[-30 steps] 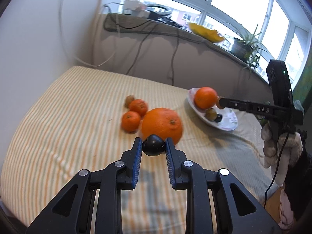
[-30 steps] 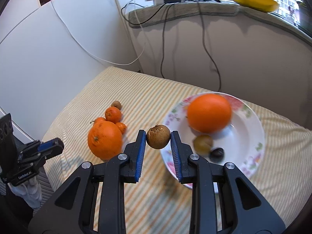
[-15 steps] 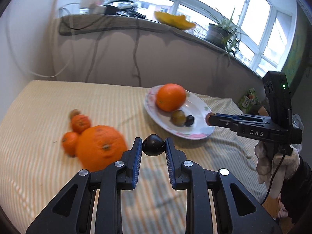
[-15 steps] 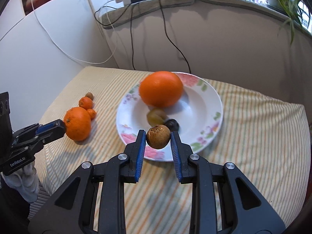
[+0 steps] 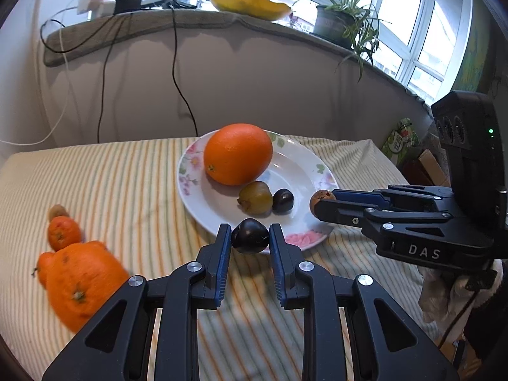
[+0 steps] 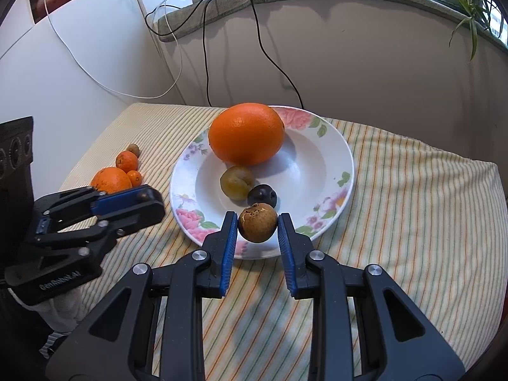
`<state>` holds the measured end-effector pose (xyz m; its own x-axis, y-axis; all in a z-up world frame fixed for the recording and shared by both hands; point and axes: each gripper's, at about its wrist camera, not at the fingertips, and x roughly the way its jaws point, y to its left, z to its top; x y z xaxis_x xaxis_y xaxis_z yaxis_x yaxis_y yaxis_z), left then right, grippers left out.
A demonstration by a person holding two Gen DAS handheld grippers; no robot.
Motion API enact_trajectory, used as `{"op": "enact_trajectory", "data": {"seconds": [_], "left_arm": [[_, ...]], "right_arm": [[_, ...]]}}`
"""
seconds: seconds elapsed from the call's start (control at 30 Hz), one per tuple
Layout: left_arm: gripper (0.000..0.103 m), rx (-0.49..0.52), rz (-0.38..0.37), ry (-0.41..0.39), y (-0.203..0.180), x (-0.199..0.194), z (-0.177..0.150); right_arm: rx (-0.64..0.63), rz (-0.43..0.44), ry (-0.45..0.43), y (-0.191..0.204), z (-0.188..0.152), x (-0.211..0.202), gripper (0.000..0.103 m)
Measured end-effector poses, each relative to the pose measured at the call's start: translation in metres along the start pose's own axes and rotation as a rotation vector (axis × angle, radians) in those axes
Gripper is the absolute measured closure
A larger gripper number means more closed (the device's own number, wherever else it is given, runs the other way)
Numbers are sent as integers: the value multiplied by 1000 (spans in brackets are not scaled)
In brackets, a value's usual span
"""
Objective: Organize fruits
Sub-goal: 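Lower the plum and kiwi onto the plate and open both grippers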
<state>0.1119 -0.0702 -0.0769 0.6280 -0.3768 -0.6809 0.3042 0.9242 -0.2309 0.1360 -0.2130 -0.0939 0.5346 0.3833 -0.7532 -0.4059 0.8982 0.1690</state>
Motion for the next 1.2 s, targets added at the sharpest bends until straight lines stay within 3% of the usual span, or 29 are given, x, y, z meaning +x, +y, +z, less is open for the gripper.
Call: {"op": "enact_trajectory", "data": {"seconds": [0.7,0.8,0.87,0.93,1.1,1.2], "left_arm": [[80,26,25,18,-6,16,9],[71,25,32,14,-5,15,9],[71,27,31,8,-6,14,8],[71,30,34,7,-6,13,8],[71,29,36,4,-6,11,8],[66,25,40,-1,-5,7,7]], "right_arm": [[-23,-1,12,4,2,6,75],[-23,-6,11,5,3,6,75],[-22,-17,4,5,3,5,65],[-20,-21,-5,5,4,3,48],[-12,-30,-14,2,4,-1,47],[0,-36,-20,0,3,-3,39]]}}
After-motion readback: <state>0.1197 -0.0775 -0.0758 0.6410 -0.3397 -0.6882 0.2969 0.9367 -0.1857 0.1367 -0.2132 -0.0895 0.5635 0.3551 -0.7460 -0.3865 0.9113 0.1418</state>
